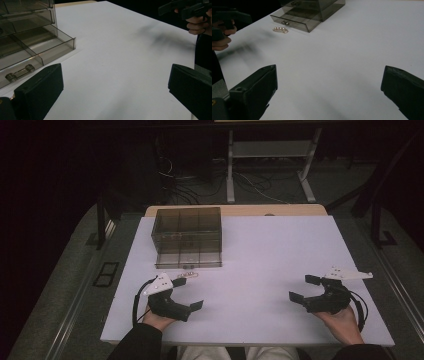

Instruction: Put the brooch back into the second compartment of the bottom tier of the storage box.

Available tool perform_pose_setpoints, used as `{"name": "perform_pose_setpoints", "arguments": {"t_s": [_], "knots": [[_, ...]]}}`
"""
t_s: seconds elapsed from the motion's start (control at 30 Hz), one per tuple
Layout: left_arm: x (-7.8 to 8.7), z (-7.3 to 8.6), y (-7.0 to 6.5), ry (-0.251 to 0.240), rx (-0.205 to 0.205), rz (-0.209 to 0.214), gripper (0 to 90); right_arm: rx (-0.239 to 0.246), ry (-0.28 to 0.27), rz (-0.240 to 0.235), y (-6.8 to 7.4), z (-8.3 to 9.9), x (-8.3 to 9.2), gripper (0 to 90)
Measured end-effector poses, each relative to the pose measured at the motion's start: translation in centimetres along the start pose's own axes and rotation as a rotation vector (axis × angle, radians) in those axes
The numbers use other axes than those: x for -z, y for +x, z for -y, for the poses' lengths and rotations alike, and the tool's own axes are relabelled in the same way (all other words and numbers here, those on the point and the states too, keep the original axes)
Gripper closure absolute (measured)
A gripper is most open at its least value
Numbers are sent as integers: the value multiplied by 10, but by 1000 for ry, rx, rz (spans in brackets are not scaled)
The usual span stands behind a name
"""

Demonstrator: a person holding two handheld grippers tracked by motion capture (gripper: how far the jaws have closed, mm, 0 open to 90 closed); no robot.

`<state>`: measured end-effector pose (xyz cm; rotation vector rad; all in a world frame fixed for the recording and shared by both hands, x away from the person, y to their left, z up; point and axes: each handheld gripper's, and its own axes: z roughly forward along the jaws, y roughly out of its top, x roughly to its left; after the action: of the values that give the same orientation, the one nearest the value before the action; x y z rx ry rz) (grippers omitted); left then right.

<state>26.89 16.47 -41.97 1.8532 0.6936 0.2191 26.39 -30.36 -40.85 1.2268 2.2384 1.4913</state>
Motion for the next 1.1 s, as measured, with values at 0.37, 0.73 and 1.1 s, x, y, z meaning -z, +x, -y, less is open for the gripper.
{"name": "perform_pose_setpoints", "arguments": {"t_s": [0.37,0.73,1.1], "knots": [[0,0,-1,-10,4,17,0,6,6,-13,0,0,0,4],[0,-1,-4,8,-5,31,0,15,20,-20,1,0,-1,4],[-1,-5,-6,42,-12,44,0,16,28,-20,2,1,-1,4]]}}
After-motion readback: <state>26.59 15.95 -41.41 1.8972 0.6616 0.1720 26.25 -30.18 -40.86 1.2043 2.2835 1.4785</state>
